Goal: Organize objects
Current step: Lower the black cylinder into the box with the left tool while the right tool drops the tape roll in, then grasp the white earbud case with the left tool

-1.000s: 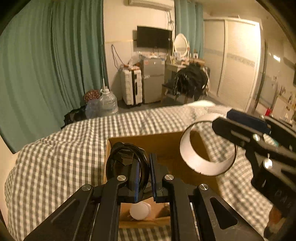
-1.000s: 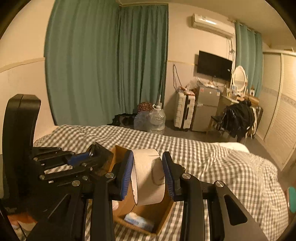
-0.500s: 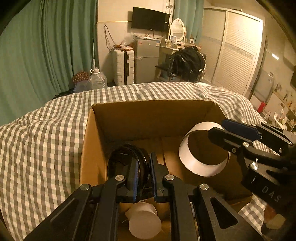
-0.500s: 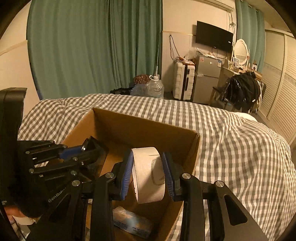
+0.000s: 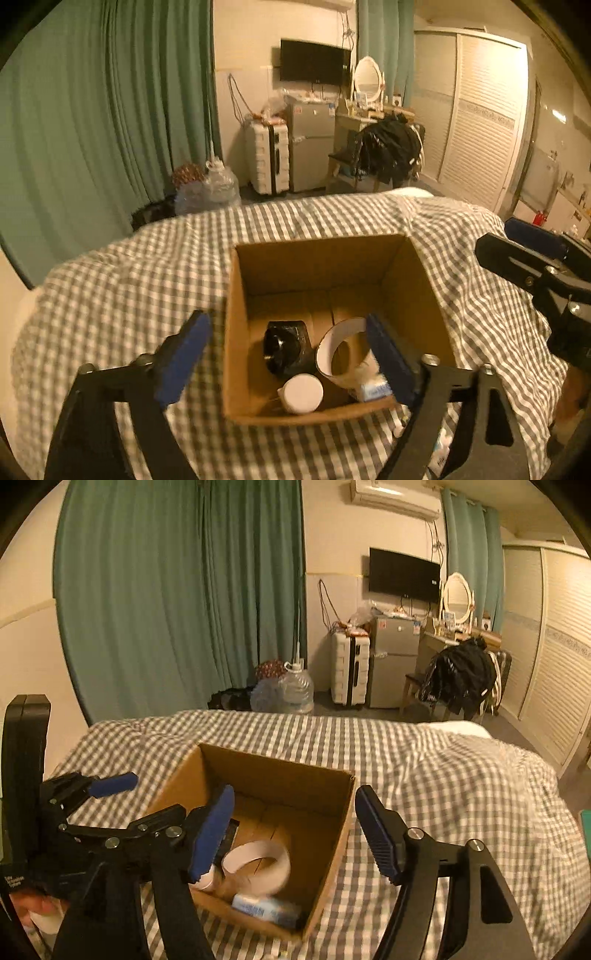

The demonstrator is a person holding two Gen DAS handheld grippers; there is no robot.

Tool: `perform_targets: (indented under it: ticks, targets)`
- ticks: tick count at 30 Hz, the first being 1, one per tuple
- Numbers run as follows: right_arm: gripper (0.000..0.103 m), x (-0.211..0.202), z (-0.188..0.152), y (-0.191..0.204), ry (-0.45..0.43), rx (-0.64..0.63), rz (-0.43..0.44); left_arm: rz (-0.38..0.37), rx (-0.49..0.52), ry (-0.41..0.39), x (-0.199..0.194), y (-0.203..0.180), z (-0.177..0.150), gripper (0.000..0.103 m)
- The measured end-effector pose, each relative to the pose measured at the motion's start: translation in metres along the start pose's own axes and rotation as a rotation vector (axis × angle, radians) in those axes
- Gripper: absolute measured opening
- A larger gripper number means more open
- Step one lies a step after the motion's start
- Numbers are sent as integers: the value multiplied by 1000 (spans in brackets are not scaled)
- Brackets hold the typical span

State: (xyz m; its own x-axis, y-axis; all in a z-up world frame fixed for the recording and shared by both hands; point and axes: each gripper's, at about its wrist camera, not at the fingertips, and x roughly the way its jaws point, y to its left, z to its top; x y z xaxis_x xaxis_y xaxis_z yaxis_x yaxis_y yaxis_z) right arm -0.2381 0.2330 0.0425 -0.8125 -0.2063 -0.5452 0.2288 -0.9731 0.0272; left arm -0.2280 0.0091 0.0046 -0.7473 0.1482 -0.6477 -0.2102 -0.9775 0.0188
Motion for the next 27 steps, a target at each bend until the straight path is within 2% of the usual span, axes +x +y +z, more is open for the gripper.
perform_targets:
  ticks: [5,8,15,21,27]
  targets:
    - [75,-60,5,9,-39,-27,-1,11,8,-42,-56,-5,-7,93]
    - [75,-96,5,18,-52,-63,-4,18,4,-62,-86,-9,-14,94]
    - [77,-152,-2,37,-71,-120,-9,21,4,-104,-143,-19,-32,97]
    - [77,-188,-18,56,-85,-175,0,41,-10,-92,-164,-20,-48,98]
    - [77,-185,-47,59,-44,-161,28,126,-25,-54,-155,-14,-76,98]
